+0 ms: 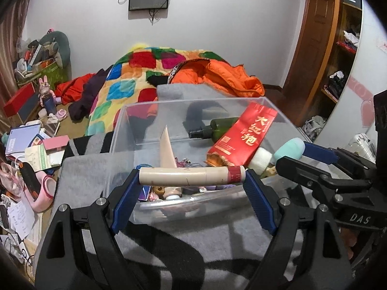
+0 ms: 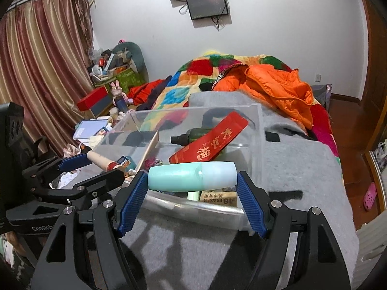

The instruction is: Organize objects

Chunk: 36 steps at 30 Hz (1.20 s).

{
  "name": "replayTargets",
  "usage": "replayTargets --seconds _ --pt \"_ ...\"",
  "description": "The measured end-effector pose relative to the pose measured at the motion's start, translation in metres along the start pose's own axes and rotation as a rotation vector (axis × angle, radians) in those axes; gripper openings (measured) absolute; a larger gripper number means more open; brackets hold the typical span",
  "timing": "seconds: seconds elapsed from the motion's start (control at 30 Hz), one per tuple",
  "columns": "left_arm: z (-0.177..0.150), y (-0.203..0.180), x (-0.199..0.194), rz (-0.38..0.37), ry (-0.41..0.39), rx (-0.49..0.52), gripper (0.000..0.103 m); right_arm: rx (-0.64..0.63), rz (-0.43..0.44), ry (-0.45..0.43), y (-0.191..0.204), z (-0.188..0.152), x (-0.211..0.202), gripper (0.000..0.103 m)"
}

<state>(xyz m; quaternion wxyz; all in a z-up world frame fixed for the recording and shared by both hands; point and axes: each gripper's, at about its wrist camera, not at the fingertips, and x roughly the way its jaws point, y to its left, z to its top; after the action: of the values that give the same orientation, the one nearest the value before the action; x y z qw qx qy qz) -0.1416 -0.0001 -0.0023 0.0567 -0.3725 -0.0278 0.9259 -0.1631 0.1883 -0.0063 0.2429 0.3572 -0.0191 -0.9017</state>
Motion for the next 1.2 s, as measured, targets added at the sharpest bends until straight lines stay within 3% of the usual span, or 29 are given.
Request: replayTargets --seconds 0.3,0.53,1.0,1.2 --pt "0.0 0.01 0.015 -0.028 0.015 -0.028 0.085 -0.029 0.004 0.009 0.004 0.002 0.01 0.071" --pt "0.0 0.013 0.014 -0.028 0.012 -0.03 0.091 -0.027 0.024 0.028 0.004 0.002 0.009 0.078" --pt "-0.005 0.011 -0.031 -0.043 -0.056 -0.006 0.091 -0.025 0.028 -0.034 0.006 -0.004 -0.035 0.081" --pt "-0.015 0.011 -0.053 -0.035 -0.092 0.006 0.097 0.002 -0.024 -0.066 0.001 -0.008 -0.051 0.083"
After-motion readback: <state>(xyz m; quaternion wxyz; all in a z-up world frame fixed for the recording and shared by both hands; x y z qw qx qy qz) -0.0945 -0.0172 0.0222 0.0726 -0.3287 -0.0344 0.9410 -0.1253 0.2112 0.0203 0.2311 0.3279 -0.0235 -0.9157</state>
